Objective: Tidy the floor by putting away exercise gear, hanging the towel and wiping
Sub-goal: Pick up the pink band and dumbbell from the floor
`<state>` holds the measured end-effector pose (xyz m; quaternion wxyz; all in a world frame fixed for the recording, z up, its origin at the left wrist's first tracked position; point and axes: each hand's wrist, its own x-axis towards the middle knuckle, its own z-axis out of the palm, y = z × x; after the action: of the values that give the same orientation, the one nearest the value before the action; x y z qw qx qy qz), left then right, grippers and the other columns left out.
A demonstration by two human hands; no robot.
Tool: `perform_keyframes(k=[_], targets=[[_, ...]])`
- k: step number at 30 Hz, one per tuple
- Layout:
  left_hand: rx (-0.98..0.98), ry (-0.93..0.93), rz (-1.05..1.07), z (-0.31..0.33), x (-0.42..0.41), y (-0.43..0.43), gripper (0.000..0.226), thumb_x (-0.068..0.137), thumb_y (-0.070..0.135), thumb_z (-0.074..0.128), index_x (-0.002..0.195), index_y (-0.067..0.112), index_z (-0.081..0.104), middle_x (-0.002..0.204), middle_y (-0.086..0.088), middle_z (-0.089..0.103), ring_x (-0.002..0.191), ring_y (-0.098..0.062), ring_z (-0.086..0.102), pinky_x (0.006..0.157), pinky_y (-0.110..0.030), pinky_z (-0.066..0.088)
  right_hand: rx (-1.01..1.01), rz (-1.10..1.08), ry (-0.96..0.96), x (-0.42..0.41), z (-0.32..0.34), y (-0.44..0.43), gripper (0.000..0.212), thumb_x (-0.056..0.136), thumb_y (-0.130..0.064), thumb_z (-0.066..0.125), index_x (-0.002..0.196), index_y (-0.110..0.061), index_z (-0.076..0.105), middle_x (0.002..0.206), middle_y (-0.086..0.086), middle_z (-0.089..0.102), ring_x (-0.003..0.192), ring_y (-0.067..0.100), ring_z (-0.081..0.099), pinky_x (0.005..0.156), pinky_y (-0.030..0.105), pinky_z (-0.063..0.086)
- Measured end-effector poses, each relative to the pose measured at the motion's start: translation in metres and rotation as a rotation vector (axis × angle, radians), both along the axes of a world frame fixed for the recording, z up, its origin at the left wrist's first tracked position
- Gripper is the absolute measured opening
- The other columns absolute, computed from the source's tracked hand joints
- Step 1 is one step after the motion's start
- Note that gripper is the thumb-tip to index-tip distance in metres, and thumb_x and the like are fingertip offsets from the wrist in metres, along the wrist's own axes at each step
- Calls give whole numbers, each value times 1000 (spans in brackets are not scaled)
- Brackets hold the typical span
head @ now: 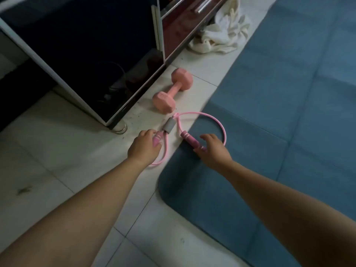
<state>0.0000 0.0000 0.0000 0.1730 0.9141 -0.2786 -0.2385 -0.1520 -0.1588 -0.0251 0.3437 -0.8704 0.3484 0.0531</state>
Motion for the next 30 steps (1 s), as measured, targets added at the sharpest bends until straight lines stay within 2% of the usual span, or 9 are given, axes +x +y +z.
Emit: perform_keyframes(k=[3, 6, 10, 13, 17, 21, 23, 25, 30], targets=[[125, 51, -13, -10, -5, 1, 58, 89, 31, 57, 139, 17, 33, 134, -13, 42, 113, -34, 51, 93, -42, 44, 0, -43, 52, 3, -4, 3, 52, 85, -37, 63, 130, -17, 46, 132, 5, 47, 116, 26, 49, 90, 42, 46], [169, 80, -29, -18, -9, 3, 64, 88, 26, 58, 143, 18, 25, 130, -15, 44, 108, -33, 53, 90, -43, 46, -62, 1, 142, 5, -6, 6, 46, 86, -37, 61, 125, -19, 48, 125, 5, 50, 114, 27, 48, 90, 42, 44], [136, 40, -59, -21, -10, 4, 59, 87, 17, 60, 138, 19, 32, 117, -14, 53, 98, -32, 56, 80, -40, 47, -77, 35, 170, 7, -4, 13, 35, 86, -33, 61, 116, -18, 53, 116, 6, 51, 107, 28, 51, 86, 41, 43], [106, 47, -54, -20, -13, 9, 53, 86, 15, 61, 133, 18, 38, 115, -12, 54, 98, -31, 56, 80, -38, 46, -61, 57, 157, 6, -1, 21, 29, 85, -28, 61, 111, -15, 55, 114, 7, 52, 101, 28, 53, 78, 37, 46], [72, 93, -49, -11, -9, 19, 55, 83, 14, 64, 133, 18, 40, 117, -8, 57, 96, -28, 58, 80, -37, 48, -18, 106, 130, 0, 3, 33, 24, 87, -22, 53, 109, -13, 57, 111, 9, 52, 94, 29, 55, 73, 35, 47], [79, 210, -95, 11, 4, 40, 53, 82, 11, 66, 130, 21, 46, 113, -1, 56, 84, -19, 60, 65, -27, 47, 33, 155, 90, 7, 15, 42, 23, 88, -18, 48, 105, -16, 63, 107, 9, 56, 90, 28, 56, 70, 29, 40], [82, 246, -80, 22, 10, 59, 53, 80, 10, 66, 128, 23, 47, 110, 1, 56, 79, -15, 60, 58, -24, 44, 42, 190, 78, 14, 24, 48, 25, 88, -18, 48, 107, -16, 64, 107, 9, 56, 93, 27, 56, 73, 28, 40], [79, 261, -30, 32, 14, 82, 48, 80, 12, 67, 124, 24, 51, 105, 2, 57, 76, -16, 61, 57, -24, 44, 43, 237, 75, 20, 32, 57, 27, 89, -17, 48, 110, -15, 64, 110, 9, 58, 98, 26, 56, 81, 30, 44], [31, 250, 59, 54, 25, 144, 38, 79, 13, 70, 110, 29, 54, 103, 2, 60, 75, -20, 64, 68, -32, 51, -9, 383, 74, 23, 50, 86, 33, 93, -18, 44, 122, -14, 59, 118, 7, 57, 109, 23, 53, 90, 28, 40]])
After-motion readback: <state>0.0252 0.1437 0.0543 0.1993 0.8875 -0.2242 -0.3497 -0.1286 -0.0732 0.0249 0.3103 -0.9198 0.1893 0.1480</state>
